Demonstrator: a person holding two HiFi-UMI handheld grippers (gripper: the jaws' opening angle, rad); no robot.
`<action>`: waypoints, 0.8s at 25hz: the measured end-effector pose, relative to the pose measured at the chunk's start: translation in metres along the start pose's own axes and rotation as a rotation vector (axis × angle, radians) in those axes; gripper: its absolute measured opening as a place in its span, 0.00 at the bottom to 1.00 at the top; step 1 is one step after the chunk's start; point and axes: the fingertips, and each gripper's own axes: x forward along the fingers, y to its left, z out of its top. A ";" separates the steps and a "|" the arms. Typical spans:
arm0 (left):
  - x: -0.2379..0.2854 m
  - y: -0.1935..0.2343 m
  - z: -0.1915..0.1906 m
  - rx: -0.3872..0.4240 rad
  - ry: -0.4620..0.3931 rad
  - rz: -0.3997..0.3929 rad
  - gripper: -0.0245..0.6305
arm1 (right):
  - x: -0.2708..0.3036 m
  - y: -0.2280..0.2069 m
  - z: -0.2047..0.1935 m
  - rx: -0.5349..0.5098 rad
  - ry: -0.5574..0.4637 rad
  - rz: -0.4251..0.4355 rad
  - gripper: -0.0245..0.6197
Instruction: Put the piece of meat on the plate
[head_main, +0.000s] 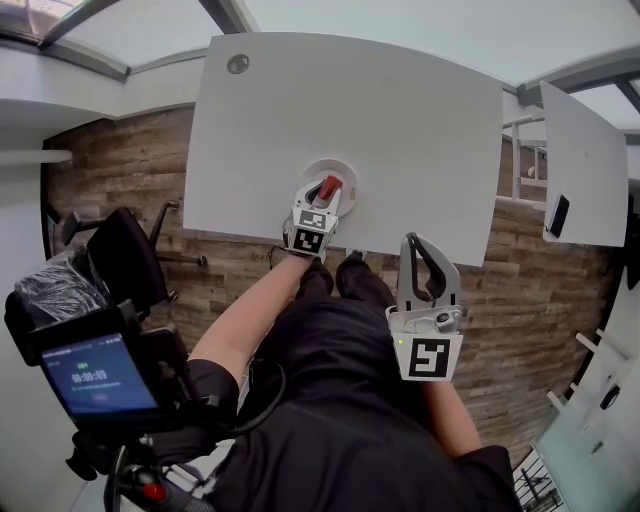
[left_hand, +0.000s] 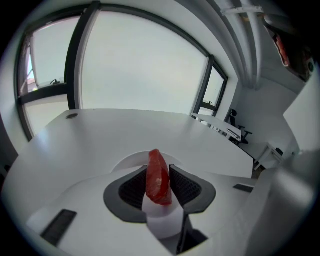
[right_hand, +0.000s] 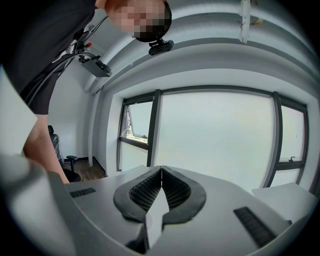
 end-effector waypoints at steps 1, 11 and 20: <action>0.000 0.001 0.000 0.011 0.003 0.012 0.23 | 0.000 0.001 0.000 0.000 0.001 0.001 0.05; 0.003 0.004 -0.003 0.063 0.015 0.014 0.36 | -0.006 -0.002 0.002 0.033 0.003 -0.012 0.05; -0.001 0.007 0.006 0.055 -0.030 0.041 0.37 | -0.002 -0.003 -0.003 0.030 0.006 -0.005 0.05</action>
